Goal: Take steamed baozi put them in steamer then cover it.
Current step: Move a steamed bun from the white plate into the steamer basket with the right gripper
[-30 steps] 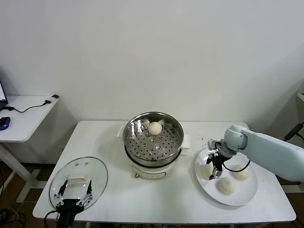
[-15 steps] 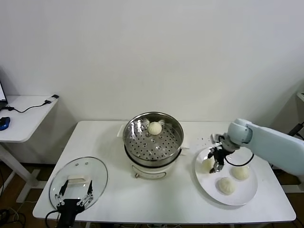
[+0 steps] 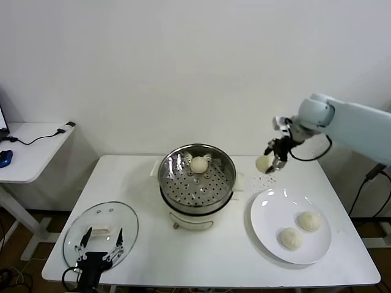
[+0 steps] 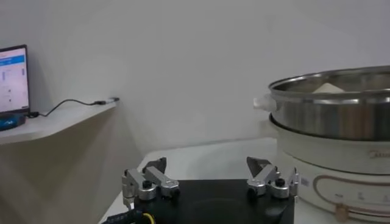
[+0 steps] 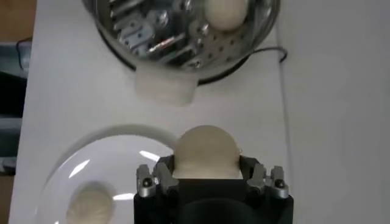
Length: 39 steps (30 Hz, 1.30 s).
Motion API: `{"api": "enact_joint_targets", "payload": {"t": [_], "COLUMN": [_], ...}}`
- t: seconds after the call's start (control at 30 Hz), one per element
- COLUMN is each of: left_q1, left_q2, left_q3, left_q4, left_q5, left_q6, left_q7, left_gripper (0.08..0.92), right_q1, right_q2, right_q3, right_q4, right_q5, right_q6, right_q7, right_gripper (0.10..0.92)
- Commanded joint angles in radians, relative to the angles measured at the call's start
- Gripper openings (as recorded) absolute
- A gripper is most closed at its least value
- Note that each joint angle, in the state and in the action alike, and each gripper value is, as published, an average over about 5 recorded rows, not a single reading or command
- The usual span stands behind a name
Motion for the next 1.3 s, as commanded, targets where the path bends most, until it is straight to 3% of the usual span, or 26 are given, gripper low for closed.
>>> {"api": "enact_joint_targets", "payload": {"t": [0.03,0.23,0.5,1.3], "left_q1": [-0.001,0.004,0.017,0.003], "left_q2": [0.004,0.007,0.012,0.014], "left_q3": [0.009,0.011,0.003,0.001], "left_q4": [-0.001,-0.003,0.008,0.018], "left_q5": [0.0,0.0,-0.013,-0.015], "left_q6": [-0.001,-0.007,-0.02,-0.018], "left_q7": [0.001,0.003,0.003,0.005], "left_gripper": [0.823,0.823,0.823,0.823], "right_q1": [0.148,0.047,-0.078,-0.27], "right_q2": [0.205,0.375,0.486,0.572], "right_q3": [-0.07,-0.02,0.004,0.037], "right_q4": [-0.048,-0.098,-0.13,-0.25], "right_q5": [0.17,0.183,0.168,0.085], "right_q6": [-0.02,-0.053,-0.085,-0.083], "right_q7": [0.008,0.05,0.088,0.118], "right_gripper": [0.687,0.687,0.687,0.695]}}
